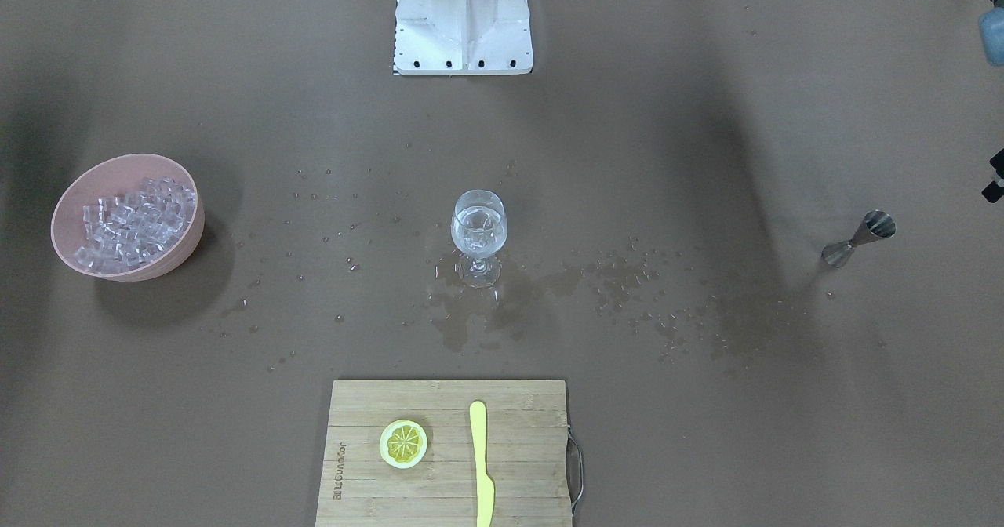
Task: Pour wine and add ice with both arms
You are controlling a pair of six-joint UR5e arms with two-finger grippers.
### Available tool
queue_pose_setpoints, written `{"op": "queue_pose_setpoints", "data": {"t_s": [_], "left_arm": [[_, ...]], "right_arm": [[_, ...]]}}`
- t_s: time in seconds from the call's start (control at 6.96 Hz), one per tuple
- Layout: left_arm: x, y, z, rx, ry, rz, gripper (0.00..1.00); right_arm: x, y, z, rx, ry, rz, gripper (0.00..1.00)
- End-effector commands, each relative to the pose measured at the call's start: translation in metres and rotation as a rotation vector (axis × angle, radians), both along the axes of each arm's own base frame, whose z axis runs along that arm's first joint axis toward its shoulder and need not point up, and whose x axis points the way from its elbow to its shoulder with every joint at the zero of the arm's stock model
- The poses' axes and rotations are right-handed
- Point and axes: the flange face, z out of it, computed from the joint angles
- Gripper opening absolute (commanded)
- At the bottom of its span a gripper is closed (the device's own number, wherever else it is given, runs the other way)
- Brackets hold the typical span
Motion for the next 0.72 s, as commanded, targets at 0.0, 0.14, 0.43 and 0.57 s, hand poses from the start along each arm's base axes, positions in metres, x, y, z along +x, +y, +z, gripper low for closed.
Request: {"op": "queue_pose_setpoints", "data": {"t_s": [0.0, 0.14, 0.43, 0.57], "left_arm": [[0.001, -0.008, -0.009, 0.008, 0.005, 0.001, 0.99], [0.004, -0.003, -0.016, 0.017, 0.047, 0.029, 0.99], [0.001, 0.009, -0.023, 0.068, 0.061, 0.038, 0.99], [-0.001, 0.01, -0.031, 0.122, 0.063, 0.035, 0.99]], "right_arm": [[-0.005, -0.003, -0.012, 0.046, -0.089, -0.026, 1.0], [-0.004, 0.009, 0.001, 0.065, -0.075, -0.024, 1.0], [-0.008, 0.004, -0.022, 0.109, -0.088, -0.034, 1.0], [-0.008, 0.007, -0.042, 0.139, -0.101, -0.036, 1.0]]}}
